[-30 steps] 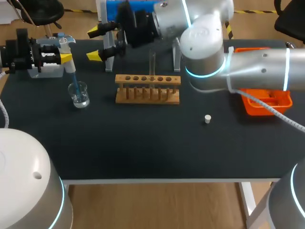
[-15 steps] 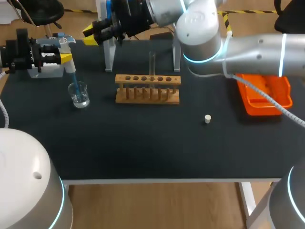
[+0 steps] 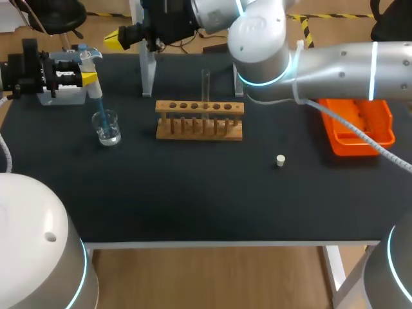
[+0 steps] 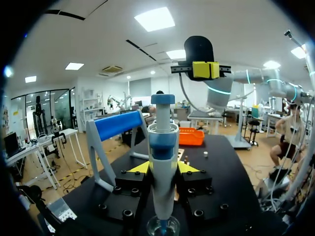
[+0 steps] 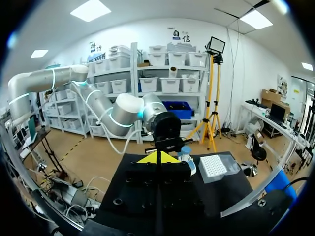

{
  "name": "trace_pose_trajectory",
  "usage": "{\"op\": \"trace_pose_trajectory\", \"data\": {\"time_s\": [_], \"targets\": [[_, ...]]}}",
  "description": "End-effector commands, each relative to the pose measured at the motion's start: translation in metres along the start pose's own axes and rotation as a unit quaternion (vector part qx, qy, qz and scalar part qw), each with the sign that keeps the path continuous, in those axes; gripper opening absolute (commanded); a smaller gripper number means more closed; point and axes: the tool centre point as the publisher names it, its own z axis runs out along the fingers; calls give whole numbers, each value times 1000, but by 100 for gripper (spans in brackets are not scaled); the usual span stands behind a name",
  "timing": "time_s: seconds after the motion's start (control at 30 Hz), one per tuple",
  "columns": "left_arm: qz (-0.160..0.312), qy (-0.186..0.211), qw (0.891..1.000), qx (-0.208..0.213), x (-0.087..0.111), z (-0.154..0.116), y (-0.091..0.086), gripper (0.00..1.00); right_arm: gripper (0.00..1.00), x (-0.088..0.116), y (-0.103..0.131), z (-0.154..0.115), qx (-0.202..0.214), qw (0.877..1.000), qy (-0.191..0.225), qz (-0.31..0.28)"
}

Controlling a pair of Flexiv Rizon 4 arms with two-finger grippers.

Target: Invert the test tube, pick up the pipette, mount the tip to pipette, aspirate from beaker and dispense into the tube, eject the tip, return the pipette, and cap with the stopper.

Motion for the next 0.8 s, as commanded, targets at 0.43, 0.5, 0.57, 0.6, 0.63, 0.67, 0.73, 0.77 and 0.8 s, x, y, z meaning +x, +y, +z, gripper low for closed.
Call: {"op": "trace_pose_trajectory", "data": {"time_s": [0.43, 0.5, 0.57, 0.6, 0.63, 0.67, 0.73, 0.77, 0.8], "targets": [[1, -1, 1000, 0, 0, 0, 0, 0, 0, -11, 8, 30, 21, 999, 5, -24], [1, -1, 1000, 0, 0, 0, 0, 0, 0, -15, 8, 33, 24, 999, 7, -25], [1, -1, 1000, 0, 0, 0, 0, 0, 0, -18, 8, 34, 26, 999, 10, -26], [1, -1, 1000, 0, 0, 0, 0, 0, 0, -20, 8, 35, 27, 999, 11, -25], [1, -1, 1000, 0, 0, 0, 0, 0, 0, -21, 8, 36, 29, 999, 13, -25], [1, -1, 1000, 0, 0, 0, 0, 0, 0, -23, 7, 38, 30, 999, 13, -26], [1, -1, 1000, 0, 0, 0, 0, 0, 0, -26, 8, 40, 32, 999, 15, -24], [1, -1, 1000, 0, 0, 0, 0, 0, 0, -28, 8, 42, 33, 999, 15, -24], [1, -1, 1000, 0, 0, 0, 0, 0, 0, -30, 8, 43, 34, 999, 15, -24]]}}
